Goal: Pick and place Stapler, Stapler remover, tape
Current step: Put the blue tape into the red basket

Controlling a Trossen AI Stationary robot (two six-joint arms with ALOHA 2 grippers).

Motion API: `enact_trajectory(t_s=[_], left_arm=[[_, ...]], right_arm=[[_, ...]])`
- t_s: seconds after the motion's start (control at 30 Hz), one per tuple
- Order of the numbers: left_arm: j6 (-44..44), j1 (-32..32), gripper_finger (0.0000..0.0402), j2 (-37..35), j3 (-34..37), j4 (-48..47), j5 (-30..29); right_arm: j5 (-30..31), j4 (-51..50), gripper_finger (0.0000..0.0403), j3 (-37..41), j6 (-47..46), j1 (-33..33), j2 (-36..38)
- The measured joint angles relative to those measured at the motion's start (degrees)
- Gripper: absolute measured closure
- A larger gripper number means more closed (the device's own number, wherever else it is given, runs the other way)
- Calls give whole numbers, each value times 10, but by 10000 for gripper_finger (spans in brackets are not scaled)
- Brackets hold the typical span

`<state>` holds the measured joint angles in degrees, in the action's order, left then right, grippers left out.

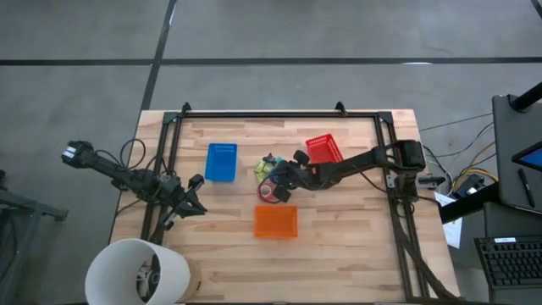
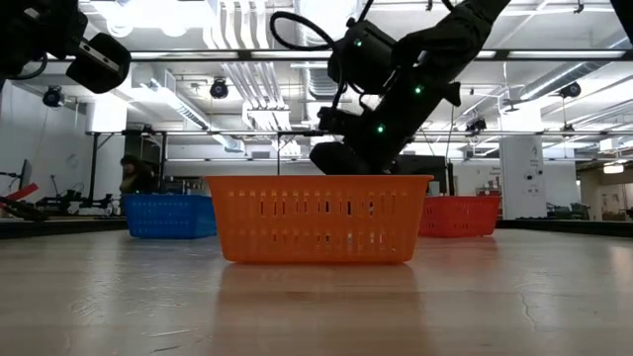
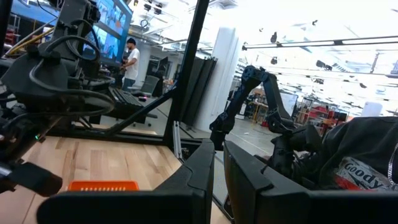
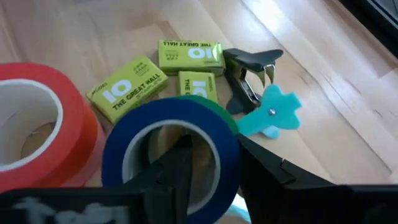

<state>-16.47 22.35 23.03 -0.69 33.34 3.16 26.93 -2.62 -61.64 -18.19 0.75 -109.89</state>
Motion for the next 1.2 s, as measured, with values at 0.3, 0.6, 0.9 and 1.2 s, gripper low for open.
enact_trajectory(t_s=[0.3, 0.6, 0.9, 1.2], left_arm=[[0, 0, 362, 0, 0, 0, 0], [0, 0, 362, 0, 0, 0, 0], [0, 0, 362, 0, 0, 0, 0], [0, 0, 362, 0, 0, 0, 0]], right_arm=[[-4, -5, 344, -27, 28, 0, -9], [-5, -21, 345, -32, 36, 0, 27], [1, -110, 344, -36, 6, 15, 63], [40, -265, 344, -19, -47, 60, 125]])
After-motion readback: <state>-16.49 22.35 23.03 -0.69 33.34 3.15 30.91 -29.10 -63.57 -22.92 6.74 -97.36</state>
